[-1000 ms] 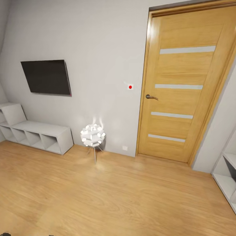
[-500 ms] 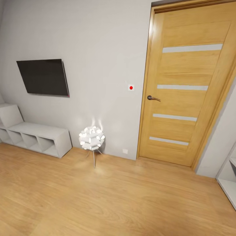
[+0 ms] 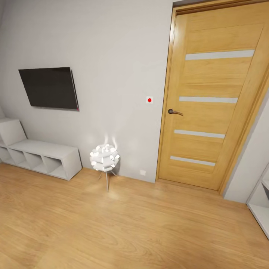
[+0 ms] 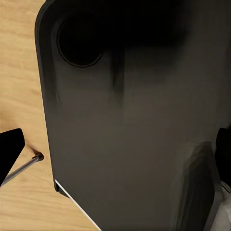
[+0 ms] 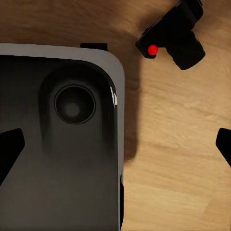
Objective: Attach the digital camera to the camera tripod in the bedroom.
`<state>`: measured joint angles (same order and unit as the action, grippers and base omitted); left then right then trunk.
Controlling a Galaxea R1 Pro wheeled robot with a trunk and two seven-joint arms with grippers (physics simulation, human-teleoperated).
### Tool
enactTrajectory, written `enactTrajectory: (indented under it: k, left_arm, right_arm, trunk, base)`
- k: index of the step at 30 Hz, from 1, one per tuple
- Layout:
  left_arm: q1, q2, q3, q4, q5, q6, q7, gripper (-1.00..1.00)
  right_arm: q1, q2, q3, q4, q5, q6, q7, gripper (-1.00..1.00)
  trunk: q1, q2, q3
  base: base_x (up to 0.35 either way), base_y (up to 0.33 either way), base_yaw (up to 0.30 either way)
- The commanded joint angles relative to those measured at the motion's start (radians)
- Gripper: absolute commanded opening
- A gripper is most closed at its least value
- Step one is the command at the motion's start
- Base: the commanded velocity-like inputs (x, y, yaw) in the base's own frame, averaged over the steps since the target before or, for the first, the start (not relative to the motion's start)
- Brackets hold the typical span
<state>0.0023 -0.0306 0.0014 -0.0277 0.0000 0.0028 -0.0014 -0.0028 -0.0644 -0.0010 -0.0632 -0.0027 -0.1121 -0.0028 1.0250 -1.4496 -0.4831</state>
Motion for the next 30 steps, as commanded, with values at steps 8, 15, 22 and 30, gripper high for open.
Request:
enactTrajectory:
  k: [8, 15, 22, 30]
  left_arm:
    - [0.000, 0.000, 0.001, -0.001, 0.000, 0.000, 0.000, 1.00]
    - [0.001, 0.000, 0.001, -0.001, 0.000, 0.000, 0.000, 1.00]
    - [0.000, 0.000, 0.001, -0.001, 0.000, 0.000, 0.000, 1.00]
    - [0.000, 0.000, 0.002, -0.001, 0.000, 0.000, 0.000, 1.00]
  right_arm:
    - [0.000, 0.000, 0.000, 0.000, 0.000, -0.003, 0.000, 1.00]
    - [0.000, 0.000, 0.001, 0.000, 0.000, -0.003, 0.000, 1.00]
    - [0.000, 0.000, 0.000, 0.000, 0.000, -0.003, 0.000, 1.00]
    - [0.000, 0.000, 0.000, 0.000, 0.000, -0.003, 0.000, 1.00]
  trunk:
    - [0.000, 0.000, -0.001]
    - [0.000, 0.000, -0.001]
    - [0.000, 0.000, -0.001]
    - [0.000, 0.000, -0.001]
  base:
    - [0.000, 0.000, 0.000]
    - [0.000, 0.000, -0.020]
    - [0.000, 0.000, -0.035]
    - [0.016, 0.009, -0.004]
